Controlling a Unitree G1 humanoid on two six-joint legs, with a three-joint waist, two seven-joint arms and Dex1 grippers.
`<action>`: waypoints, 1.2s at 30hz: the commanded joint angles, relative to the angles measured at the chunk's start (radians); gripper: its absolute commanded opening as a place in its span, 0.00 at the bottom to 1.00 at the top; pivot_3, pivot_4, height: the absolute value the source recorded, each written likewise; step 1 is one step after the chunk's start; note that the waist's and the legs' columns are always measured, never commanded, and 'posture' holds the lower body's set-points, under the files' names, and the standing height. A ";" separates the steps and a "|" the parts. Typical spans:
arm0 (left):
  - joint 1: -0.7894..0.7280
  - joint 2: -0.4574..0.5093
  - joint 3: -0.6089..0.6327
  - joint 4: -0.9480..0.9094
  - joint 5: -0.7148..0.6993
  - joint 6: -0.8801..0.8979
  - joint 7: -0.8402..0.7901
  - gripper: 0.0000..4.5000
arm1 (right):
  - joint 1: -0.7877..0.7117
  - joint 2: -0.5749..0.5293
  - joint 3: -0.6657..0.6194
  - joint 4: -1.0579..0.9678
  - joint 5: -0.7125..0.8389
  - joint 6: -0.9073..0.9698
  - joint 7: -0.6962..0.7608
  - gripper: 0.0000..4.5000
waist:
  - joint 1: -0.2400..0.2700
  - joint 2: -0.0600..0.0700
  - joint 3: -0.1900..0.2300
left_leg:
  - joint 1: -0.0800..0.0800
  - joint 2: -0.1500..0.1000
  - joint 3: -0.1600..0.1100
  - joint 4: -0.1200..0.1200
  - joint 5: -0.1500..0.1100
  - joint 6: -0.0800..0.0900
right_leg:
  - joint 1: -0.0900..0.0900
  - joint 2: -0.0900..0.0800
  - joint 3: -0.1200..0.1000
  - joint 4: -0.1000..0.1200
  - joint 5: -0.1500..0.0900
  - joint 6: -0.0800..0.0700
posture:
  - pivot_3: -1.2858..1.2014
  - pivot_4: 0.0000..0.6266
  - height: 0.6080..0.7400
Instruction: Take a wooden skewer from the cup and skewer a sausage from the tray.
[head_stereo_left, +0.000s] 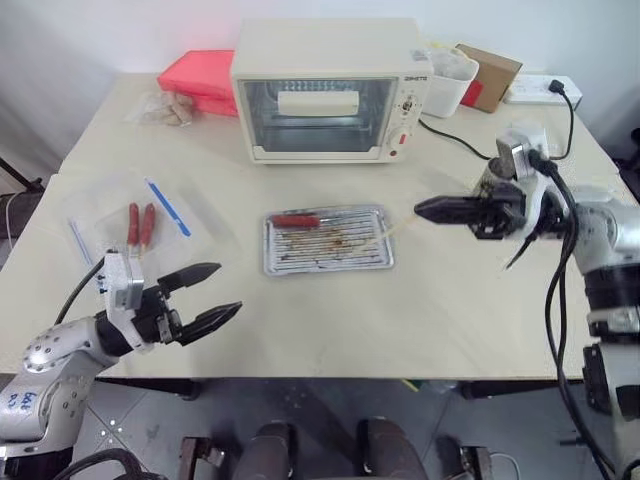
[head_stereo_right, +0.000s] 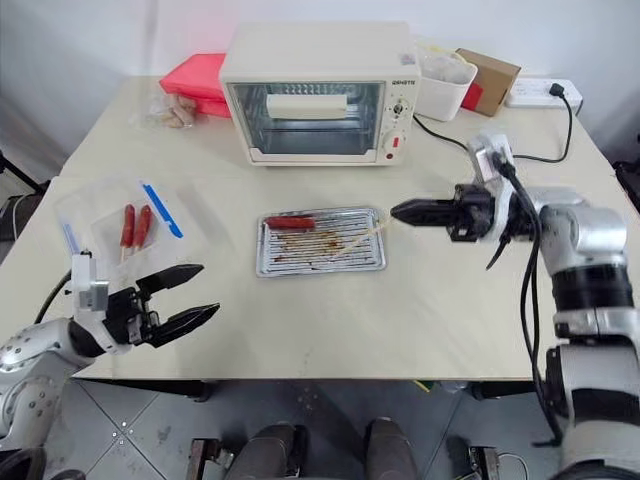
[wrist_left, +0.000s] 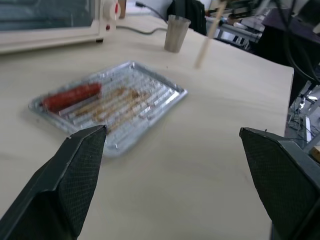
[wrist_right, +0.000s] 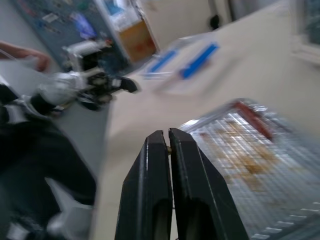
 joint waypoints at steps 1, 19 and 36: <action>-0.009 0.007 -0.002 -0.054 -0.030 0.002 -0.015 1.00 | 0.021 0.030 -0.095 -0.143 0.116 0.119 -0.068 0.00 | 0.000 0.000 0.000 | 0.000 0.000 0.000 0.001 0.000 0.000 | 0.000 0.000 0.000 0.000 0.000 0.000 | 0.52 0.24 1.00; -0.234 -0.124 -0.110 -0.143 -0.465 0.315 0.182 1.00 | 0.099 0.163 -0.111 -0.417 0.158 0.086 -0.211 0.00 | -0.002 -0.001 -0.001 | 0.000 -0.001 -0.001 0.004 -0.001 0.001 | 0.001 0.001 0.003 0.002 0.000 0.000 | 0.52 0.24 1.00; -0.287 -0.219 -0.184 -0.077 -0.410 0.316 0.227 0.91 | 0.108 0.235 -0.121 -0.444 0.221 0.104 -0.281 0.00 | -0.001 -0.001 -0.001 | -0.001 -0.001 -0.001 0.005 -0.001 0.001 | 0.001 0.001 0.003 0.002 0.000 0.000 | 0.52 0.24 1.00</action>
